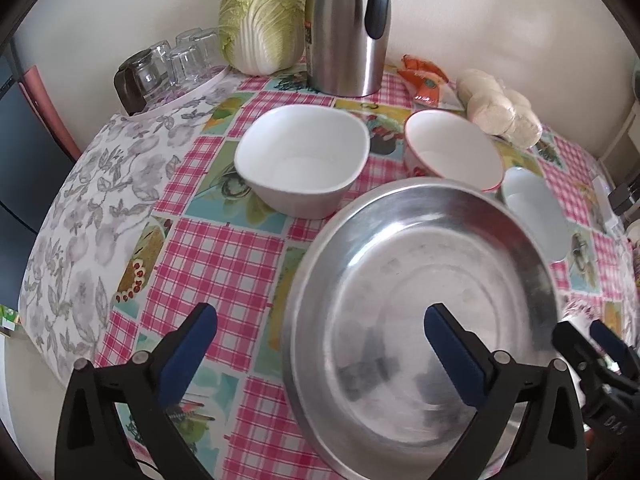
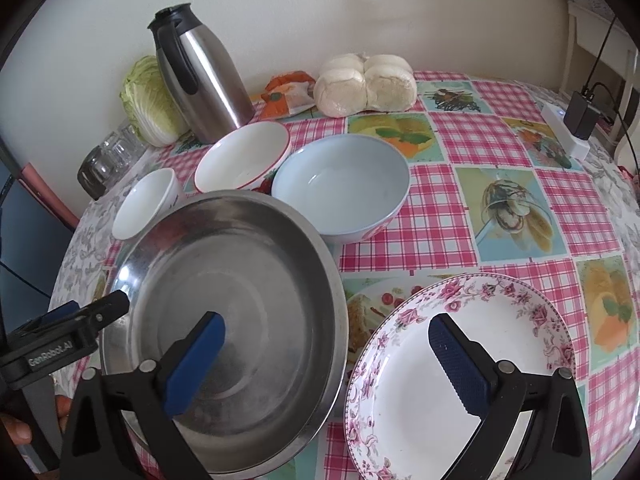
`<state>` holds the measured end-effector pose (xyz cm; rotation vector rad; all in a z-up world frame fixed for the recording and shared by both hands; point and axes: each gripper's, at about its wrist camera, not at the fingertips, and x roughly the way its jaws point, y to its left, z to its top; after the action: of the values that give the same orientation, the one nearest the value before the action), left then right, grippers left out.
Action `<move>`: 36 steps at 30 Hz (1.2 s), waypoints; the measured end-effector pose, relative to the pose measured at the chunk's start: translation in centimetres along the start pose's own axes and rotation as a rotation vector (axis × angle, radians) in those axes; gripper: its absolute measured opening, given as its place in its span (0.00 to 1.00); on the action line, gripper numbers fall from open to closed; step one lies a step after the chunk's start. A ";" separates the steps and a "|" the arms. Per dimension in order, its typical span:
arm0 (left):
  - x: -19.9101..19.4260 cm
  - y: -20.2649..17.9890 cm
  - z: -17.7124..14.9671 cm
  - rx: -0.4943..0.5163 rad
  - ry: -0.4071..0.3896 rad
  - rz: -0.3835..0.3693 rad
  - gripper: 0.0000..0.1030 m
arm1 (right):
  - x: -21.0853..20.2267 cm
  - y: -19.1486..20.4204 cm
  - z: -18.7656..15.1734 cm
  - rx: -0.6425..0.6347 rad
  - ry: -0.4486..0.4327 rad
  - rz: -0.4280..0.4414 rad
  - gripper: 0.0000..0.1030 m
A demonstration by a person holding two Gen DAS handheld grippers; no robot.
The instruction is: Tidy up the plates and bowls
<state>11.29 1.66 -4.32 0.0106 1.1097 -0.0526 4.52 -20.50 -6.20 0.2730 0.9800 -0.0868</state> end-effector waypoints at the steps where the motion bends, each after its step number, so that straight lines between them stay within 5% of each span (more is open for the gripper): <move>1: -0.3 -0.2 0.1 -0.003 -0.001 -0.009 1.00 | -0.2 -0.1 0.0 0.006 -0.008 -0.005 1.00; 11: -3.2 -3.6 0.3 -0.019 -0.110 -0.049 1.00 | -2.1 -1.8 0.0 0.053 -0.027 -0.037 1.00; 18: -4.2 -7.6 0.1 0.035 -0.120 -0.156 1.00 | -4.2 -5.3 0.2 0.102 -0.050 -0.074 1.00; 36: -3.5 -13.4 -2.0 0.165 0.020 -0.353 1.00 | -5.8 -15.1 -1.7 0.261 -0.030 -0.141 1.00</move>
<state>7.32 -11.57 -1.85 -0.0374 1.1145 -0.4601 -3.05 -34.91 -5.12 0.4403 0.9576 -0.3486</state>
